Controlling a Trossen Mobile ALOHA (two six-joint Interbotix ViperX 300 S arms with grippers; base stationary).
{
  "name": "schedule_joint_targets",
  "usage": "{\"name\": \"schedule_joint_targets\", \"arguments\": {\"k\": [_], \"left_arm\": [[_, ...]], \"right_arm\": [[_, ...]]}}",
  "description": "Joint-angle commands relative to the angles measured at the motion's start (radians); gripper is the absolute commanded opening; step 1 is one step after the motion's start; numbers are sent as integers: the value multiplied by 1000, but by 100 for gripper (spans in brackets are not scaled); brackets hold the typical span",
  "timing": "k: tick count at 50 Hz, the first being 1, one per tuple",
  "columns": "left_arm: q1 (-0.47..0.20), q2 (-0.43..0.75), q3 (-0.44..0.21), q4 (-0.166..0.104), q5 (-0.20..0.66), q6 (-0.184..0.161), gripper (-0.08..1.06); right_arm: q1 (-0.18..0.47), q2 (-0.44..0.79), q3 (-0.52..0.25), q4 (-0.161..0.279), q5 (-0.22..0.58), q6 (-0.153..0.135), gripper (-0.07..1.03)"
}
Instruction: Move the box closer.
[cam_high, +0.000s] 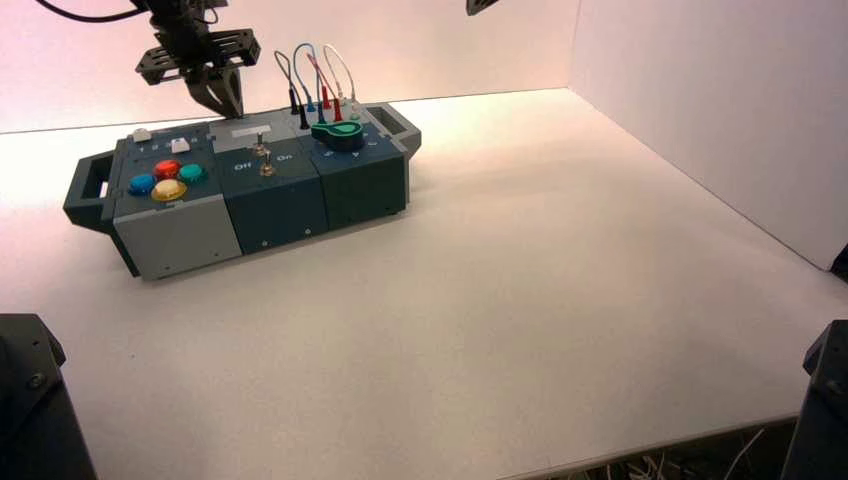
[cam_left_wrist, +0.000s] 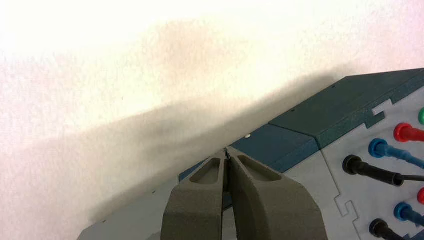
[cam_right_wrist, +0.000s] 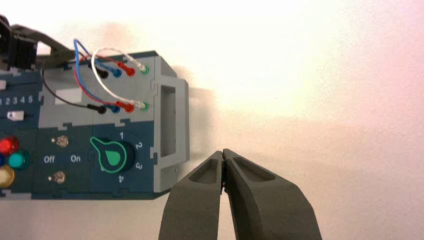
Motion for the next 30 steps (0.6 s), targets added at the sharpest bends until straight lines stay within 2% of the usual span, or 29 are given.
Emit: {"name": "schedule_joint_targets", "arguments": {"k": [1, 9, 18, 21, 24, 27, 30], "left_arm": [[-29, -32, 64, -3, 2, 3, -3], [-66, -72, 127, -6, -25, 3, -3], [-123, -84, 130, -12, -28, 3, -3], [-143, -81, 126, -41, -31, 3, -3], [-156, -77, 126, -89, -34, 8, -3], [-164, -77, 130, -114, -38, 11, -3], [-170, -77, 135, -123, -41, 12, -3]], "right_arm": [[-8, -57, -9, -5, -5, -6, -2], [-8, -80, 5, -9, -6, -6, -2], [-8, -103, 28, -9, -12, -6, -2], [-8, -114, 40, -9, -15, -6, -2], [-9, -129, 54, -9, -18, -6, -2], [-12, -140, 64, -9, -20, -6, -2], [-15, -150, 75, -12, -21, -6, -2]]}}
